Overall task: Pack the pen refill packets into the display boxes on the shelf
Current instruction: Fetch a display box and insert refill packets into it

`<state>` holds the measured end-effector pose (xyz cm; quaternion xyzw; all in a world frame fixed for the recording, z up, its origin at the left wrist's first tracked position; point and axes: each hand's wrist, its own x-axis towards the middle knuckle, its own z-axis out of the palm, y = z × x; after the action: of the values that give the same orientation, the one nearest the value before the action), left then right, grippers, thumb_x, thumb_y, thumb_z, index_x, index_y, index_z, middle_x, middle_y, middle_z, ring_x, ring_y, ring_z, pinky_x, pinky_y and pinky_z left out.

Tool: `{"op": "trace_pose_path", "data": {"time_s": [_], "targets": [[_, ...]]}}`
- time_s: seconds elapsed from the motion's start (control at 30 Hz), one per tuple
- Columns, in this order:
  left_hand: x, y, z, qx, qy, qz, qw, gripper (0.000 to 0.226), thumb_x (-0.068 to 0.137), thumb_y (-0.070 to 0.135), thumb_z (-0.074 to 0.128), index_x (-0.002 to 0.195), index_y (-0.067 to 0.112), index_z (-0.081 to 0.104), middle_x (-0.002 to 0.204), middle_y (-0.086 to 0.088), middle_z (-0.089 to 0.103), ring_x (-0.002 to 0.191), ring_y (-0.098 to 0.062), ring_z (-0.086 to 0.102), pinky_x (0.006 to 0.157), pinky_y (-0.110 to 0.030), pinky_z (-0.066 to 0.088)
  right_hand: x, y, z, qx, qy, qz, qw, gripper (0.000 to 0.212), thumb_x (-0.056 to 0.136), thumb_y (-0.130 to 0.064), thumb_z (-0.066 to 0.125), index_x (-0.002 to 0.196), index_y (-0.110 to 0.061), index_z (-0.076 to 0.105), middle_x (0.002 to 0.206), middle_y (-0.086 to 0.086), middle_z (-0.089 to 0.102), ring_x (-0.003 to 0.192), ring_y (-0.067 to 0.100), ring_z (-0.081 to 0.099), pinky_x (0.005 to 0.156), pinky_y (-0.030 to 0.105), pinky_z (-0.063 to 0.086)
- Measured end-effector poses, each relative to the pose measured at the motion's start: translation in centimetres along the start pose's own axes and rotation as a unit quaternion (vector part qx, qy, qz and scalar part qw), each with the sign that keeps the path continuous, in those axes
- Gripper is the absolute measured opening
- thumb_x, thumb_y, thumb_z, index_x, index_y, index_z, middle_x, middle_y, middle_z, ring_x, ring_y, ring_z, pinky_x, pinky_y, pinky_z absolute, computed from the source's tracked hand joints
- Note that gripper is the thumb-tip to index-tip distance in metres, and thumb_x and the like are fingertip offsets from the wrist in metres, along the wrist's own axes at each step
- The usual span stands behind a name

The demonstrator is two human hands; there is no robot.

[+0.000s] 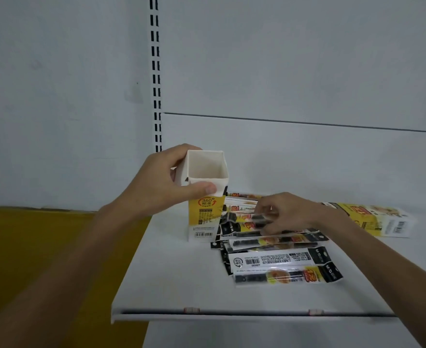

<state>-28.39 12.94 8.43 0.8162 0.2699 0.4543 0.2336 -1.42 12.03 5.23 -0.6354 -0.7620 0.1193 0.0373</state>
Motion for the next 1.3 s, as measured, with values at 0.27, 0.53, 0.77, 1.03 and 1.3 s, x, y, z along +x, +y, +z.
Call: {"op": "trace_pose_path", "data": {"time_s": [0.27,0.53,0.77,1.03,1.3], "targets": [[0.2,0.7,-1.3,-0.025,0.106,0.005,0.994,0.041,0.057,0.058,0.061,0.093,0.040,0.056,0.092,0.016,0.061,0.082,0.005,0.058,0.063,-0.009,0.047,0.8,0.3,-0.1,-0.023,0.152,-0.102,0.983,0.021,0.090,-0.021,0.056,0.070,-0.016,0.053,0.069,-0.007,0.044,0.060,0.008,0.041,0.055,0.017,0.029],[-0.2,0.6,-0.2,-0.012,0.092,-0.053,0.994,0.046,0.054,0.060,0.055,0.089,0.031,0.050,0.092,0.010,0.061,0.082,-0.001,0.060,0.061,-0.010,0.050,0.5,-6.1,-5.2,0.470,0.296,-0.047,0.830,0.032,0.098,-0.036,0.039,0.091,-0.007,0.052,0.061,-0.002,0.052,0.048,0.012,0.047,0.048,0.021,0.041],[-0.2,-0.3,0.6,-0.057,0.113,-0.051,0.991,0.042,0.056,0.060,0.068,0.088,0.037,0.054,0.091,0.008,0.064,0.083,-0.005,0.062,0.066,-0.018,0.054,-1.1,-13.4,-11.1,0.671,0.289,-0.204,0.652,0.017,0.088,-0.005,0.052,0.073,-0.010,0.047,0.045,-0.002,0.037,0.042,0.012,0.040,0.045,0.020,0.039],[0.0,-0.2,0.8,-0.055,0.104,-0.049,0.992,0.041,0.061,0.056,0.067,0.092,0.033,0.056,0.090,0.008,0.065,0.086,-0.011,0.063,0.071,-0.028,0.056,1.3,-15.8,-10.1,0.666,0.198,-0.164,0.700,0.014,0.096,-0.010,0.044,0.090,-0.003,0.053,0.069,0.010,0.057,0.056,0.017,0.062,0.055,0.032,0.057],[0.2,-0.3,0.7,-0.042,0.109,-0.058,0.991,0.032,0.066,0.054,0.069,0.088,0.036,0.055,0.087,0.012,0.066,0.078,0.000,0.063,0.063,-0.015,0.052,1.5,-13.2,-7.3,0.513,0.103,-0.223,0.822,0.023,0.081,-0.002,0.062,0.101,-0.012,0.062,0.096,0.005,0.068,0.095,0.018,0.065,0.089,0.036,0.052]]}}
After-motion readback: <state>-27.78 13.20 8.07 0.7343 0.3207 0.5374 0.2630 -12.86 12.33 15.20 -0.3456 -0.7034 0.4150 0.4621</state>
